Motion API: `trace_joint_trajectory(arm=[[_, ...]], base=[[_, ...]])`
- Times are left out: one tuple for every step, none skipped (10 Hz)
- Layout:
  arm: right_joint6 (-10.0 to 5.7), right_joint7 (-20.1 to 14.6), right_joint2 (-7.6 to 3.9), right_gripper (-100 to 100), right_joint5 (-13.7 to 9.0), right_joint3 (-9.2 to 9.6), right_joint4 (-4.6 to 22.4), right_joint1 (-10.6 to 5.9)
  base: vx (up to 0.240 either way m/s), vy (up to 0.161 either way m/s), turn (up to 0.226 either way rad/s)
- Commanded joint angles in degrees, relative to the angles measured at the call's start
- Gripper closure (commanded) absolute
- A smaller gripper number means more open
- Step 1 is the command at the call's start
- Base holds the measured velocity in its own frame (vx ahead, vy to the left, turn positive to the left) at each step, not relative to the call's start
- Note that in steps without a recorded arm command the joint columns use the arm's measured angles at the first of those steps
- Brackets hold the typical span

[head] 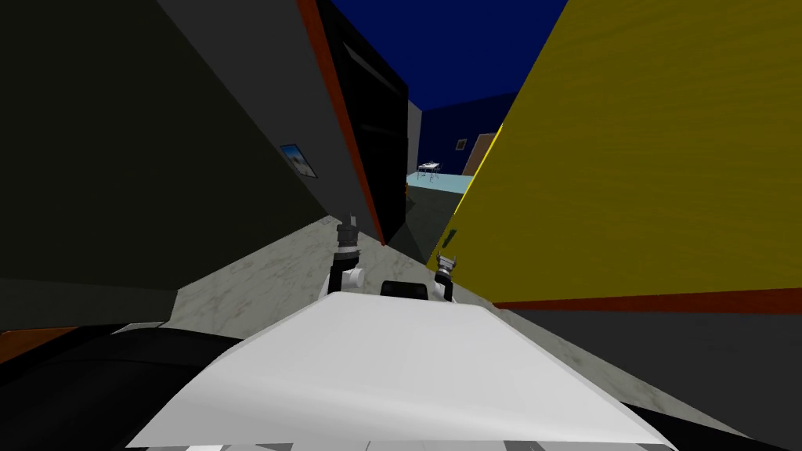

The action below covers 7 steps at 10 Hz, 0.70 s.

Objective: Push the door open

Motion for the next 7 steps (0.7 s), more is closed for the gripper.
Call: trace_joint_trajectory(arm=[[-0.31, -0.34, -1.92, -100, -0.09, -0.10, 0.33, 0.06], [-0.39, -0.43, -2.27, -100, -0.11, -0.13, 0.42, 0.07], [-0.58, -0.63, -2.87, -100, -0.16, -0.19, 0.61, 0.11], [-0.77, -0.85, -3.26, -100, -0.22, -0.26, 0.83, 0.14], [-0.98, -1.07, -3.42, -100, -0.28, -0.33, 1.04, 0.18], [-1.18, -1.29, -3.35, -100, -0.34, -0.40, 1.26, 0.22], [-1.37, -1.50, -3.07, -100, -0.39, -0.46, 1.46, 0.25]], base=[[0.096, -0.032, 0.028], [0.166, -0.062, 0.023], [0.187, -0.064, 0.033], [0.198, -0.061, 0.034], [0.179, -0.098, 0.032], [0.167, -0.081, 0.035], [0.168, -0.064, 0.029]])
